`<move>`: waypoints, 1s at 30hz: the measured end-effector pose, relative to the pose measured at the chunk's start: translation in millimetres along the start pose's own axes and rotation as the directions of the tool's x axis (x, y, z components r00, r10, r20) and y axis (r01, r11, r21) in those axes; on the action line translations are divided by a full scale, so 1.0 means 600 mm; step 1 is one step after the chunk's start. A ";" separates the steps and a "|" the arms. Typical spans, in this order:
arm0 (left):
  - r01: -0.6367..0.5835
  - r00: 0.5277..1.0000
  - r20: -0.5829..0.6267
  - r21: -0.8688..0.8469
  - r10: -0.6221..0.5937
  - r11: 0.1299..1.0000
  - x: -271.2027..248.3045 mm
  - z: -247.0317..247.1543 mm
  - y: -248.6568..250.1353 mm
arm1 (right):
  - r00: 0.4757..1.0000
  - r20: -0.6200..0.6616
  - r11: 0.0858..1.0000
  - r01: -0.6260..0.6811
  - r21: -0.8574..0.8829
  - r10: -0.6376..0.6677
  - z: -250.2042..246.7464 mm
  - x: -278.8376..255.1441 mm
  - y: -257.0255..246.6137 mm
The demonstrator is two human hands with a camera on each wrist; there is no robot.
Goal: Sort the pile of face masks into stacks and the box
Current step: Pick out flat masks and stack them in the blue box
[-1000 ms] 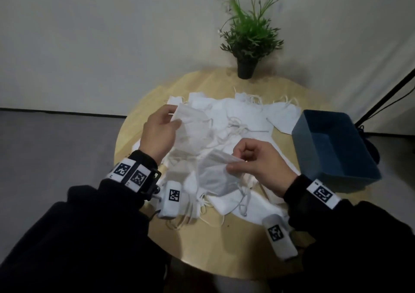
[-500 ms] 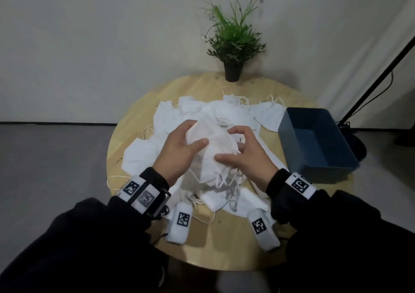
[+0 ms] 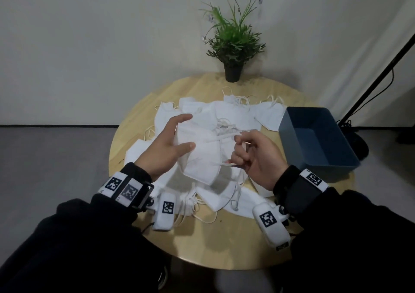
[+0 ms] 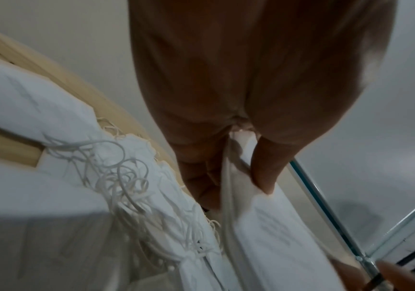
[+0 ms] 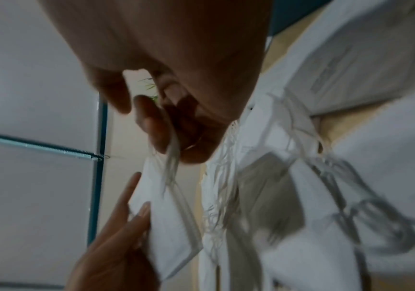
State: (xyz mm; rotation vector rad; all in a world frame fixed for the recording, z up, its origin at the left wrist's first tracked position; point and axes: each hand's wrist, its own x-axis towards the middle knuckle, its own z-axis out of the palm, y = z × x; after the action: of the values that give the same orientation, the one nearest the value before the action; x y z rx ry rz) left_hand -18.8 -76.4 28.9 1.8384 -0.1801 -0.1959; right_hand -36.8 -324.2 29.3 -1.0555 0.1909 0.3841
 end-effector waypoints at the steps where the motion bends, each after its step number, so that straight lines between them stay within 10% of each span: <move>1: -0.012 1.000 0.007 0.030 0.012 0.999 0.000 -0.002 0.001 | 1.000 -0.018 0.989 0.015 -0.149 -0.018 -0.002 0.002 0.004; 5: 0.011 0.998 0.068 0.006 -0.011 1.000 0.001 -0.001 -0.002 | 0.998 0.013 0.829 0.063 -0.555 -0.067 -0.022 0.006 0.015; 10: 0.015 0.996 0.091 0.057 -0.020 0.998 0.003 0.003 -0.005 | 0.994 0.010 0.809 0.096 -0.579 -0.111 -0.035 0.004 0.014; 15: 0.077 0.997 0.004 0.053 -0.077 0.996 0.005 -0.031 -0.007 | 0.956 -0.264 0.919 0.016 -0.393 -0.130 -0.073 0.007 -0.013; 20: 0.164 0.986 0.029 0.067 -0.166 0.984 0.005 0.008 -0.013 | 0.974 -0.186 0.928 0.051 -0.370 -0.128 -0.073 0.006 0.001; 25: 0.400 0.899 0.001 -0.405 -0.438 0.822 0.006 0.039 -0.023 | 0.920 -0.344 0.885 0.004 -0.466 -0.186 -0.110 0.019 0.003; 27: 0.463 0.852 0.063 -0.555 -0.520 0.691 0.002 0.058 -0.028 | 0.913 -0.383 0.734 -0.163 -0.659 -0.141 -0.126 0.024 0.021; 30: 0.548 0.796 0.184 -0.623 -0.577 0.557 -0.016 0.105 -0.041 | 0.945 -0.319 0.250 -0.292 -0.923 -0.072 -0.129 0.026 0.052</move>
State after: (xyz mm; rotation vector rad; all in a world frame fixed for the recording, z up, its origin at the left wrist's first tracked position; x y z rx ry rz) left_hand -41.8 -126.9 -11.4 1.1218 0.4884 -0.5973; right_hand -32.9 -375.0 -38.8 -2.4168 0.3177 0.4748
